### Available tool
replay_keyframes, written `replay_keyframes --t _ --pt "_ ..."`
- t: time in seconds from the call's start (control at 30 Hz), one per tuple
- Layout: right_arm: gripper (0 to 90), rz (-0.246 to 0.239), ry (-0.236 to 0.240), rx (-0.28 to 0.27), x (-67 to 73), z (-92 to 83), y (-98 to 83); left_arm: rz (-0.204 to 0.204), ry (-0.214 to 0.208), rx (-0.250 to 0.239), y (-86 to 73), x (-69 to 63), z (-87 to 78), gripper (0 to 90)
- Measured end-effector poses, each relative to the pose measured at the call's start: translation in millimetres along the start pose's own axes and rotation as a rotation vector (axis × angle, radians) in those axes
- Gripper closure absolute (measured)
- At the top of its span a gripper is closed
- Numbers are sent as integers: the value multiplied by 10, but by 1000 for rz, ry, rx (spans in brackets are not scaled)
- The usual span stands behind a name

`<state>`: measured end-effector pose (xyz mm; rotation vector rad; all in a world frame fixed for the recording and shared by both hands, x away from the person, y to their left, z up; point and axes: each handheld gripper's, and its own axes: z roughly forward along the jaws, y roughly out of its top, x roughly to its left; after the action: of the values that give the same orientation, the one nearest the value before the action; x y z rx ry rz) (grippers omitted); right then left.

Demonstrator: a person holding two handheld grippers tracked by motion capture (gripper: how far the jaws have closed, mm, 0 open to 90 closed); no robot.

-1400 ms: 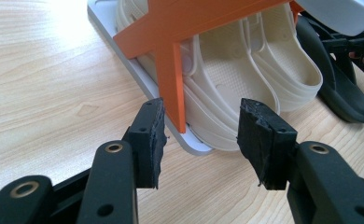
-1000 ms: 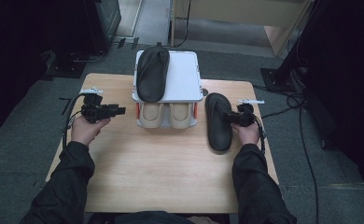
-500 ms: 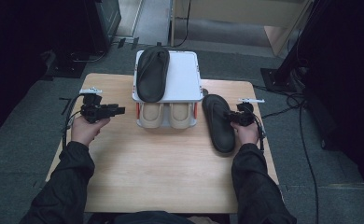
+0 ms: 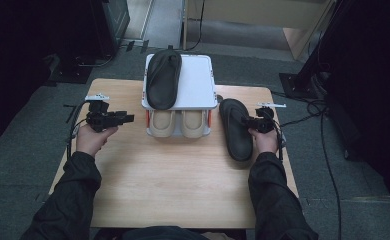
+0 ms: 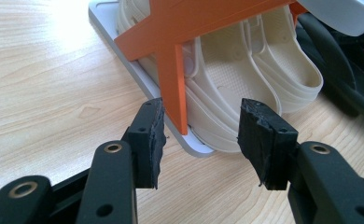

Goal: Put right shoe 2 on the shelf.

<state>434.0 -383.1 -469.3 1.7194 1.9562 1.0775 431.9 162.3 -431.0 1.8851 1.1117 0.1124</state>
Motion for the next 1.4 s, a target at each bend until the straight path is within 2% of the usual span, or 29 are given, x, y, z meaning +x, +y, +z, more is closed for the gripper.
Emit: replay_keyframes --t 0.2,0.4,0.47,0.57,0.73,0.87,1.4 --pt "723 -10 -17 8 74 -52 179 -4 -14 6 3 11 3 492" --pt "723 -16 -20 12 106 -89 332 0 -10 15 -2 -1 21 491" --pt "723 -27 -31 27 134 -122 436 14 -6 19 -2 -11 25 491" --pt "722 -38 -35 28 152 -148 495 19 -6 18 -3 -12 27 491" --pt "723 -21 -20 6 179 -220 625 30 13 20 -8 -2 29 490" --pt "723 -24 -31 -4 200 -292 766 32 9 12 -7 5 9 490" --pt "723 -74 -38 -35 437 -603 1443 32 -2 1 -11 13 2 489"
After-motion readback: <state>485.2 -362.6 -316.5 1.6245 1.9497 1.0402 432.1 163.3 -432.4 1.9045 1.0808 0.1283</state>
